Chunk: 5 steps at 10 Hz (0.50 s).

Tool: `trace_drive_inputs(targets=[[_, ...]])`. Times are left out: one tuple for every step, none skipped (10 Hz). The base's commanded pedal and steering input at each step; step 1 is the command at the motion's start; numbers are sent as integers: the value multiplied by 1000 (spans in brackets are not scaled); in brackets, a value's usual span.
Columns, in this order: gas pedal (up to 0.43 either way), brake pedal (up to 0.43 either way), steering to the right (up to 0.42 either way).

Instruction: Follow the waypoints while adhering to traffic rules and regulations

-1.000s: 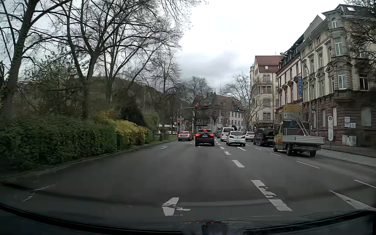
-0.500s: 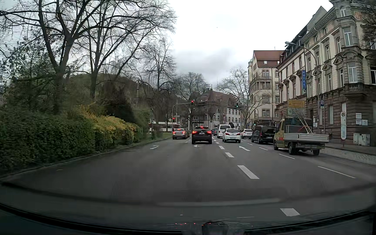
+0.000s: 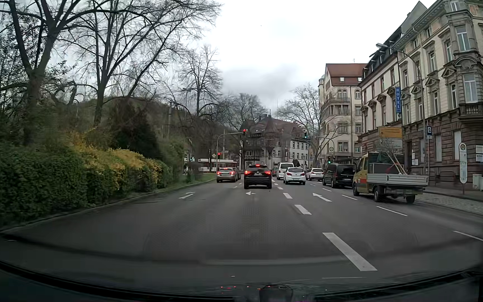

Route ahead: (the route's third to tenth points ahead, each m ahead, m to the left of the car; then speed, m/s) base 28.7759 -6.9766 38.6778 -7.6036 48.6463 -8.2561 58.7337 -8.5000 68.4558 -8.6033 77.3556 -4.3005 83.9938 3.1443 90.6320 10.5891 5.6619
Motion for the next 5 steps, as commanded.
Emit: trace_drive_inputs(targets=[[0,0,-5],[0,0,-11],[20,0,-25],[39,0,-44],[47,0,-56]])
